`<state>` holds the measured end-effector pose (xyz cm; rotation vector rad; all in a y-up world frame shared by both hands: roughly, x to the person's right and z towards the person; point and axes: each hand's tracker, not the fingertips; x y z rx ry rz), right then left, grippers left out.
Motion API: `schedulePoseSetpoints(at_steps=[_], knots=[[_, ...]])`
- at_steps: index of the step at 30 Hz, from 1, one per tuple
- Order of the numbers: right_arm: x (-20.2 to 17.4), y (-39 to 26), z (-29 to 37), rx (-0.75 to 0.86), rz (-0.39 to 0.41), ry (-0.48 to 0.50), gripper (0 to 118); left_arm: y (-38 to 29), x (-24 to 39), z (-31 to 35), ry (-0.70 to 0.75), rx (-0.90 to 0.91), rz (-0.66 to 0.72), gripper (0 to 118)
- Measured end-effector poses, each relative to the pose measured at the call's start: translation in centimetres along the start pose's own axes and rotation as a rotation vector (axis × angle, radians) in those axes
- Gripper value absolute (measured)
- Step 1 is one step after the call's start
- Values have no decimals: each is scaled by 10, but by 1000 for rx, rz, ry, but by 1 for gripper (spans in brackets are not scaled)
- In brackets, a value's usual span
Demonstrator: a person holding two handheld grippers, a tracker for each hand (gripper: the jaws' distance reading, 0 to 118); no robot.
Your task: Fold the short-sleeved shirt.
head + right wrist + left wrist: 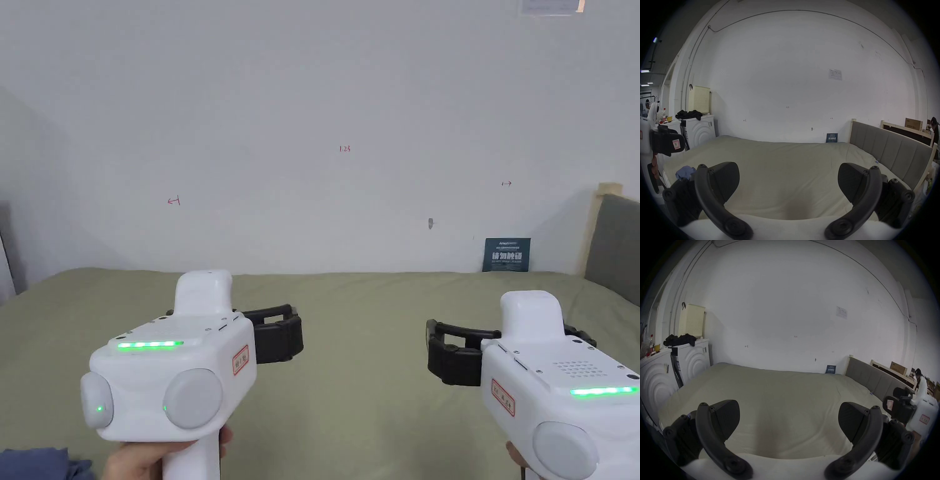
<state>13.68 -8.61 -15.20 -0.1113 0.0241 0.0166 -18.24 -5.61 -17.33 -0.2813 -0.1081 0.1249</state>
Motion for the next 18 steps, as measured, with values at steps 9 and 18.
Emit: schedulePoseSetpoints(at_steps=[9,18], knots=[[7,2,2,13,-7,-2,118,-1,18,-2,146,-6,-96,118],[12,2,6,19,-28,0,118,2,8,-4,-2,-14,28,118]])
